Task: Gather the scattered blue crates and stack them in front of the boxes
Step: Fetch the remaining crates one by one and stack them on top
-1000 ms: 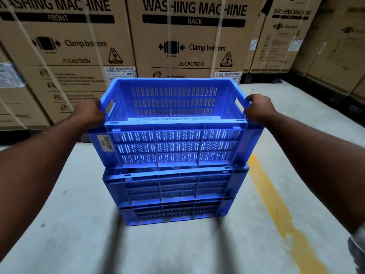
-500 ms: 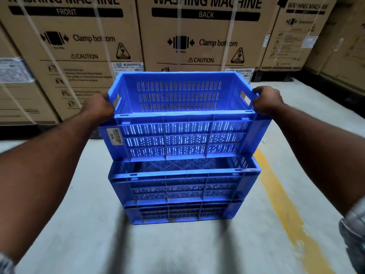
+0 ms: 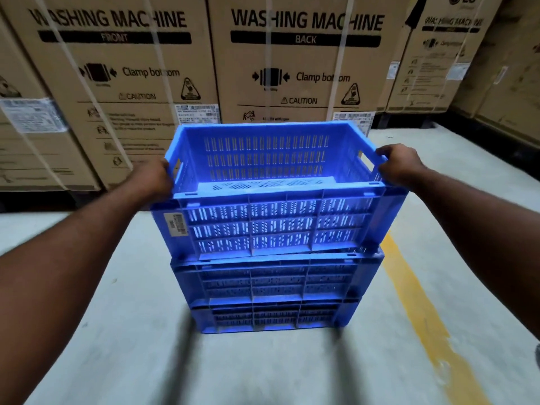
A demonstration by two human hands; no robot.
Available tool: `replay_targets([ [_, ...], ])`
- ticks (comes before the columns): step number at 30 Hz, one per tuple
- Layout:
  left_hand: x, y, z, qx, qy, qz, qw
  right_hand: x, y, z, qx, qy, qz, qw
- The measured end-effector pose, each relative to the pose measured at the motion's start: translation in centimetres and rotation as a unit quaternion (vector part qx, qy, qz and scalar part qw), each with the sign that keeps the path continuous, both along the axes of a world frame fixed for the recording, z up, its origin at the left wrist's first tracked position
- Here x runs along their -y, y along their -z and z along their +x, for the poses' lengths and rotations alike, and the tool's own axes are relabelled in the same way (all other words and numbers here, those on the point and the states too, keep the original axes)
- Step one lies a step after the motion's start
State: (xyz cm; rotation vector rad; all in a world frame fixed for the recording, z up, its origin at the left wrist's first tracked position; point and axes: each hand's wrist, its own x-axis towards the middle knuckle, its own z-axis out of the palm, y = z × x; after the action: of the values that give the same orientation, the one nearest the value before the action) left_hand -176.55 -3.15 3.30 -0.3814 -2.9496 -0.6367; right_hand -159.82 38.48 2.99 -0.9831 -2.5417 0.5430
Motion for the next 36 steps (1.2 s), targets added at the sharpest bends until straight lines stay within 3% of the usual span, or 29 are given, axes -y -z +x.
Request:
replay_targets([
  [17,0.8,0.4,-0.1,0.033,0.006,0.039,0.999,1.2,0.5,3.2,0.012,0.008,0.004,1.000],
  [26,1.0,-0.2,0.7,0.038,0.024,-0.003,0.999,1.1,0.6,3.1,-0.013,0.016,-0.028,0.999],
  [36,0.5,0.8,0.9,0.014,-0.026,0.021,0.999,2.5,0.1,4.1,0.015,0.013,0.003,1.000],
])
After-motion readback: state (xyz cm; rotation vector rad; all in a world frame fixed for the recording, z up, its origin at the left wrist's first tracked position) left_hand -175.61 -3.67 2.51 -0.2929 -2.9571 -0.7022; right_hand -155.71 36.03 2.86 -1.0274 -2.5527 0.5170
